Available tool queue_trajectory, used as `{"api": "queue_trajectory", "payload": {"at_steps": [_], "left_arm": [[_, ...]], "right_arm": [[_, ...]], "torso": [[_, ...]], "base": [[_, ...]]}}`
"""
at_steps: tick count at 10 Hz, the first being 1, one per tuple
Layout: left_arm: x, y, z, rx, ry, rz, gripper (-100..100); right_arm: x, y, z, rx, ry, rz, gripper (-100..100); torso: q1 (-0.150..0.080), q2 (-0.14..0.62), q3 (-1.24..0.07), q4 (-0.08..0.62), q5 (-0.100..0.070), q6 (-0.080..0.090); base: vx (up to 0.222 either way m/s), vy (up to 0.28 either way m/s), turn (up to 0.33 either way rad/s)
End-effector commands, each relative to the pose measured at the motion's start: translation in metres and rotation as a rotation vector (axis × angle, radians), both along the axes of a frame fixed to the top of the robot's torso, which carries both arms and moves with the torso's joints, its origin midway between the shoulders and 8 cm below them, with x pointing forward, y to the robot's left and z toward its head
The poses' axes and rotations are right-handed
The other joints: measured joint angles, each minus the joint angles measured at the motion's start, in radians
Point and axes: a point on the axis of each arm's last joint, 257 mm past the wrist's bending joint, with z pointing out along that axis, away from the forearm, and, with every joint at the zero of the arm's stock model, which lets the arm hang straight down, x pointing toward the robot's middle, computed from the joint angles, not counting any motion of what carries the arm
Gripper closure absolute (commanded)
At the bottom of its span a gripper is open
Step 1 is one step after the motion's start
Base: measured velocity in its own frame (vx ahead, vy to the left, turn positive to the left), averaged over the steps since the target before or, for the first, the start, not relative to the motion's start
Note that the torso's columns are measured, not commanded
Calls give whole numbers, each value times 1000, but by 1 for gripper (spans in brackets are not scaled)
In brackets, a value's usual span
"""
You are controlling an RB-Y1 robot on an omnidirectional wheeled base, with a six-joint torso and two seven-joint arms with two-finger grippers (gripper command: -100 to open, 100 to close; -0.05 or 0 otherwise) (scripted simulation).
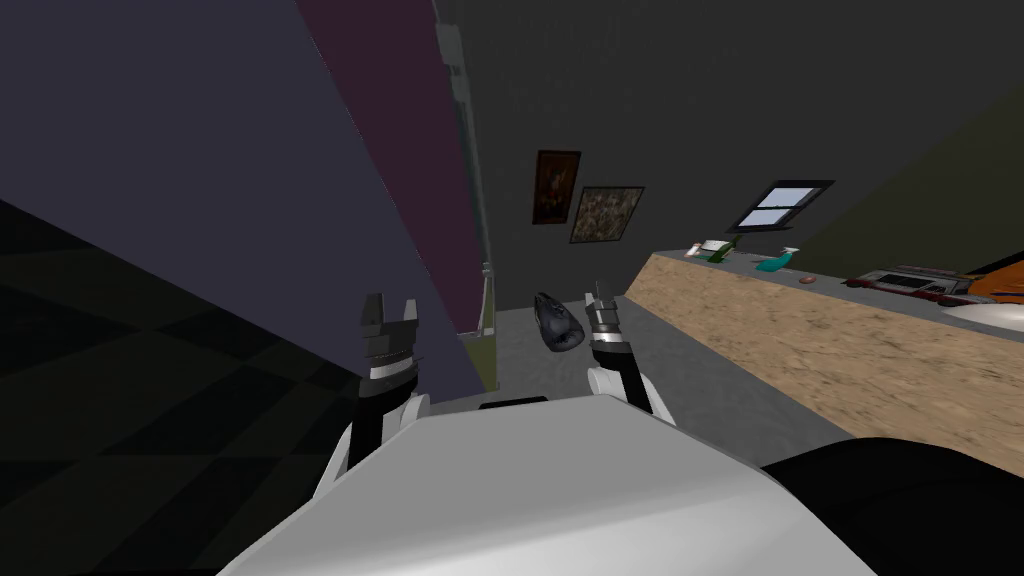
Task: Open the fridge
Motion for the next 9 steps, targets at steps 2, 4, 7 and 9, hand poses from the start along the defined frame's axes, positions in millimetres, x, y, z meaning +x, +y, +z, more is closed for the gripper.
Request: {"api": "queue_trajectory", "payload": {"at_steps": [2, 4, 7, 9], "left_arm": [[0, 0, 0, 0, 0, 0, 0], [0, 0, 0, 0, 0, 0, 0], [0, 0, 0, 0, 0, 0, 0], [0, 0, 0, 0, 0, 0, 0]], "right_arm": [[0, 0, 0, 0, 0, 0, 0], [0, 0, 0, 0, 0, 0, 0], [-1, -3, -3, -1, 8, -8, 0], [-1, -3, -3, -1, 8, -8, 0]], "torso": [[0, 104, -209, 105, 0, 0], [0, 248, -497, 248, 0, 0], [6, 457, -947, 467, 2, -3], [0, 616, -1236, 617, 0, 0]], "base": [[0, 0, 0], [-4, 0, -31], [-24, -8, -20], [3, 1, 0]]}}
